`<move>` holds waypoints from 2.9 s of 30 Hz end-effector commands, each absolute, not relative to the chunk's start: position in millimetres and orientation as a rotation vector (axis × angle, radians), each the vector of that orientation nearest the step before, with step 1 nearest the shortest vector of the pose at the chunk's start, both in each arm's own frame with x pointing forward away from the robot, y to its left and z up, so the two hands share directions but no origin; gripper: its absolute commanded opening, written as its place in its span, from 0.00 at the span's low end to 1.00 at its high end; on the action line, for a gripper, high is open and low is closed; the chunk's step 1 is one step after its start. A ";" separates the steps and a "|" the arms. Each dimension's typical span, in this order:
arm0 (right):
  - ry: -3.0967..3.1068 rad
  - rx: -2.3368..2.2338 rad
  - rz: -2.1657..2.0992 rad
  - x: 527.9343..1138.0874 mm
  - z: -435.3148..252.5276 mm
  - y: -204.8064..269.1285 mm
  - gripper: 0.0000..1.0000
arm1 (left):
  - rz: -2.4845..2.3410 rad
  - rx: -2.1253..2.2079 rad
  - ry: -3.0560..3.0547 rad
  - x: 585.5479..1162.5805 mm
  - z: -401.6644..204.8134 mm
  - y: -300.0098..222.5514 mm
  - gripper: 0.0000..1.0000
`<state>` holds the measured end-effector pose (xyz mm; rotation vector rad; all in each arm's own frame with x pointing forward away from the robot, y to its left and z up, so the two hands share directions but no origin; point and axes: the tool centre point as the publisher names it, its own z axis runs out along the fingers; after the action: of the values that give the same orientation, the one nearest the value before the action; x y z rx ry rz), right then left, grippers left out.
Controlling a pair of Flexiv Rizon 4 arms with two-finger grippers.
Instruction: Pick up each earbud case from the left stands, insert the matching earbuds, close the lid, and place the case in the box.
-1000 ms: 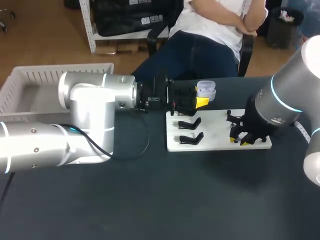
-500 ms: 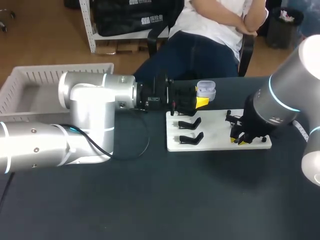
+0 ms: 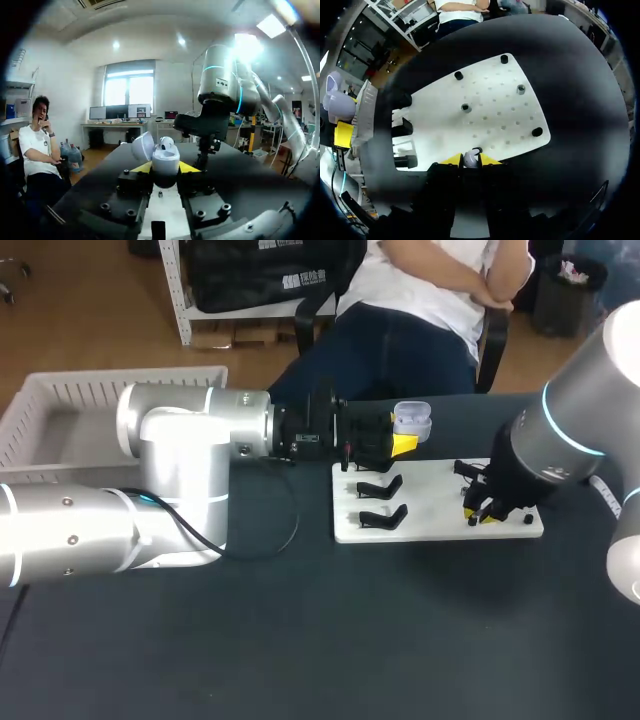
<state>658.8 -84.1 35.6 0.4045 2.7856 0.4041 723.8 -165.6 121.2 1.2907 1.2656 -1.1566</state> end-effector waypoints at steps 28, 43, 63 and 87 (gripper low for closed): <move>3.002 -0.371 0.554 600.5 189.6 -56.4 0.00 | -1.154 1.287 1.262 723.7 120.2 -166.1 0.00; 2.893 -0.679 0.504 609.1 215.4 -23.8 0.00 | -1.154 1.287 1.262 723.7 120.2 -166.1 0.00; 2.808 -0.707 0.548 613.2 219.9 -19.6 0.00 | -1.154 1.287 1.262 723.7 120.2 -166.1 0.00; 2.656 -1.184 0.390 677.7 204.1 7.1 0.00 | -1.154 1.287 1.262 723.7 120.2 -166.1 0.00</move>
<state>669.5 1.4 204.8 -1.1703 2.6369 0.4324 723.9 -165.7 121.2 1.2908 1.2656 -1.1566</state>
